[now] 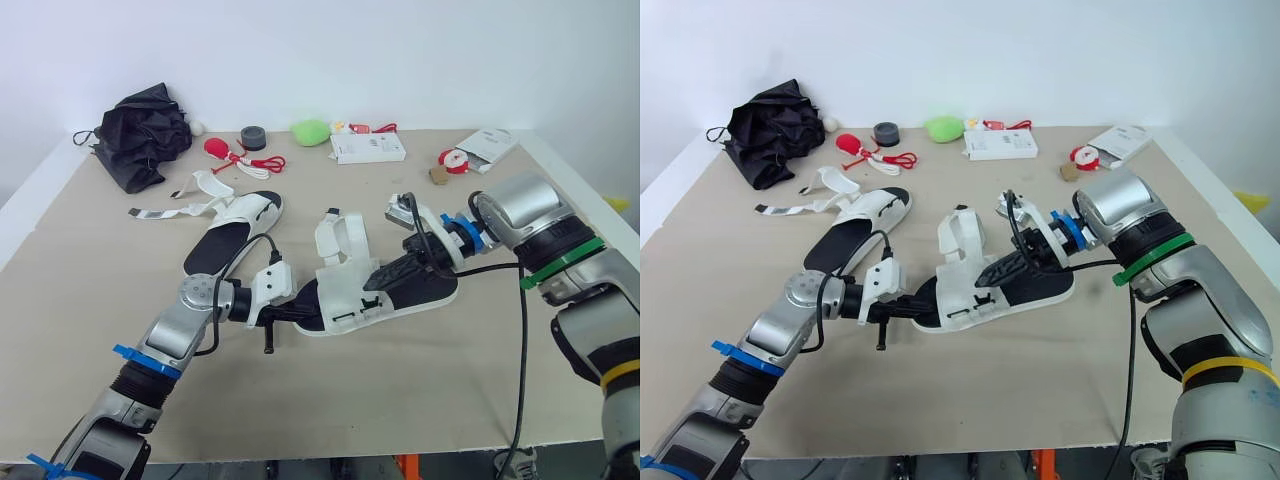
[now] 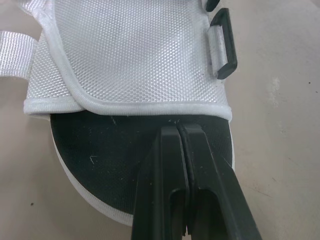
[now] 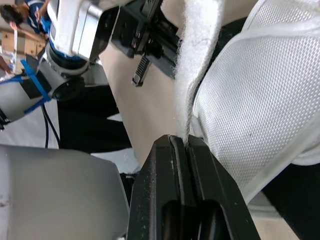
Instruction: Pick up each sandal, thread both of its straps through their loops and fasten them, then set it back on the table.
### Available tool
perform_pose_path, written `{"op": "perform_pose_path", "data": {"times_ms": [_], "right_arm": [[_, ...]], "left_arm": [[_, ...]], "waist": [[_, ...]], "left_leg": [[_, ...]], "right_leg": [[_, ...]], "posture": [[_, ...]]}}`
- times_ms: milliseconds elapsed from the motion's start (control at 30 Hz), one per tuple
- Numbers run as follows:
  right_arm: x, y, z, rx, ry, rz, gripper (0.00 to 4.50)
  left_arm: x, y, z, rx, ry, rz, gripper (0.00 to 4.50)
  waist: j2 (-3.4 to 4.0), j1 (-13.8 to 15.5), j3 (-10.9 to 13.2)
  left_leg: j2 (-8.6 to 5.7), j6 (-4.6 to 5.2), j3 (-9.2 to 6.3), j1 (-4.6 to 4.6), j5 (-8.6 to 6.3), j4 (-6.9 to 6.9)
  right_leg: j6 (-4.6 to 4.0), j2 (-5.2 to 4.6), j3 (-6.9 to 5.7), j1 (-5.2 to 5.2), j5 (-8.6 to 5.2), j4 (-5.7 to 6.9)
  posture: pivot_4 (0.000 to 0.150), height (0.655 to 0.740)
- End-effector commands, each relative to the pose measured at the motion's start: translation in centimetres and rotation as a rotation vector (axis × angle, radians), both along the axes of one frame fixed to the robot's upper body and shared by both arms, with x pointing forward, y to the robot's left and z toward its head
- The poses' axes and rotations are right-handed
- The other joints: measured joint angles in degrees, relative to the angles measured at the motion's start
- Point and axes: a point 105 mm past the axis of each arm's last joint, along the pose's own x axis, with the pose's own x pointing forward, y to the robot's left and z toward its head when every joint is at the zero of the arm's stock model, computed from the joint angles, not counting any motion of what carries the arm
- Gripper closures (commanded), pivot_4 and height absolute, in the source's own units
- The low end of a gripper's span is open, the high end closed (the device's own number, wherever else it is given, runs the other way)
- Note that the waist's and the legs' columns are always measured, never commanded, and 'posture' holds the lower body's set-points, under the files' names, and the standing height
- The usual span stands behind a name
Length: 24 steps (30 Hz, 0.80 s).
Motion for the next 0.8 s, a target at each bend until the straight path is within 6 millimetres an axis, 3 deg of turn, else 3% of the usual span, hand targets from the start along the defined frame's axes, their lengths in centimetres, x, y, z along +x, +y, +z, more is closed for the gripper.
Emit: {"op": "perform_pose_path", "data": {"times_ms": [33,367,600,800], "right_arm": [[-0.2,0.0,0.2,0.018,0.001,0.031,4.47],[0.4,-0.8,-1.5,-0.068,0.001,0.001,4.47],[0.7,-2.0,-4.5,-0.223,-0.051,0.055,4.47],[0.0,-1.8,-3.3,-0.155,-0.08,0.106,4.47]], "left_arm": [[-1.4,0.2,-3.9,0.087,0.14,0.001,4.5],[-1.5,0.1,-4.1,0.086,0.142,0.001,4.5],[-1.6,0.1,-4.1,0.083,0.143,0.004,4.5],[-1.6,0.3,-4.1,0.085,0.142,0.01,4.5]], "waist": [[0.01,0.0,0.0],[0.02,0.01,-0.1],[0.06,0.03,-0.18],[0.05,0.05,-0.25]], "left_leg": [[-0.01,0.0,0.0,0.0,0.0,0.0],[-0.02,0.0,0.0,0.0,0.0,0.0],[-0.06,0.03,-0.01,-0.01,-0.02,0.0],[-0.1,0.06,-0.04,0.0,-0.04,0.0]], "right_leg": [[0.0,-0.01,0.0,-0.01,0.0,0.0],[0.01,-0.02,-0.02,0.01,0.0,0.0],[0.05,-0.01,0.0,0.03,-0.04,0.0],[0.1,-0.04,0.0,0.07,-0.05,-0.01]], "posture": [[0.15,0.74],[0.15,0.74],[0.15,0.74],[0.15,0.74]]}}
